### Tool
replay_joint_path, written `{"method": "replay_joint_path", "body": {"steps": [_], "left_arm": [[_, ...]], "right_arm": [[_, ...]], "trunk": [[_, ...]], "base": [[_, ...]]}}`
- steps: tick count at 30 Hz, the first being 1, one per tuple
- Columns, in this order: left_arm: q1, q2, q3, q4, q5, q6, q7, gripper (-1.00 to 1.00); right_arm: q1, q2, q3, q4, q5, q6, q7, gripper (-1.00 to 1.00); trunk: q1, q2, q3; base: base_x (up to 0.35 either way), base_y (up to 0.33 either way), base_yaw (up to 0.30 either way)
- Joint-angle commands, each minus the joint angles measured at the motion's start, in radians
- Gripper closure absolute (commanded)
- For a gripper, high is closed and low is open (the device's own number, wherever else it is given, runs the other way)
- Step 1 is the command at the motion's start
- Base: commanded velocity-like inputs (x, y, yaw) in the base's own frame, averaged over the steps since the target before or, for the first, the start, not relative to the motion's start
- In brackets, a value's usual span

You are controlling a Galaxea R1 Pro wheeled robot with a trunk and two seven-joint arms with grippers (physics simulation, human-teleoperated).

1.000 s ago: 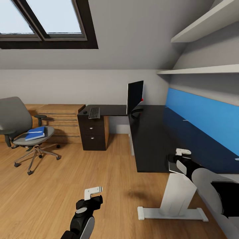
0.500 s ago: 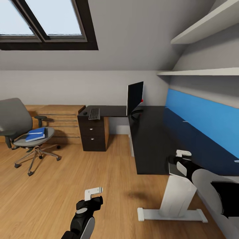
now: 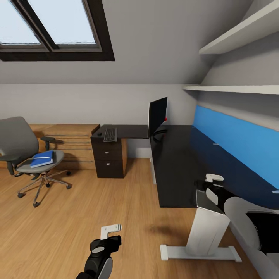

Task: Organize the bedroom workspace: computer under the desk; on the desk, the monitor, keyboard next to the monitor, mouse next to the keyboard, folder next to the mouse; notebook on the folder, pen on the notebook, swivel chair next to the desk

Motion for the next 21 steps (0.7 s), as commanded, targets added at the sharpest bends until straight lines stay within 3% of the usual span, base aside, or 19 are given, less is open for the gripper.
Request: {"method": "replay_joint_path", "body": {"steps": [1, 21], "left_arm": [[-0.001, 0.0, -0.002, 0.0, 0.01, 0.001, 0.01, -1.0], [-0.001, 0.0, -0.003, 0.006, 0.01, 0.002, 0.008, -1.0]], "right_arm": [[0.0, 0.001, 0.006, -0.001, -0.009, 0.001, -0.002, -1.0], [0.0, 0.006, 0.005, -0.023, -0.015, 0.01, -0.001, -1.0]], "trunk": [[-0.004, 0.007, 0.002], [-0.077, 0.14, 0.062]], "base": [[0.0, 0.0, 0.0], [0.0, 0.0, 0.0]]}}
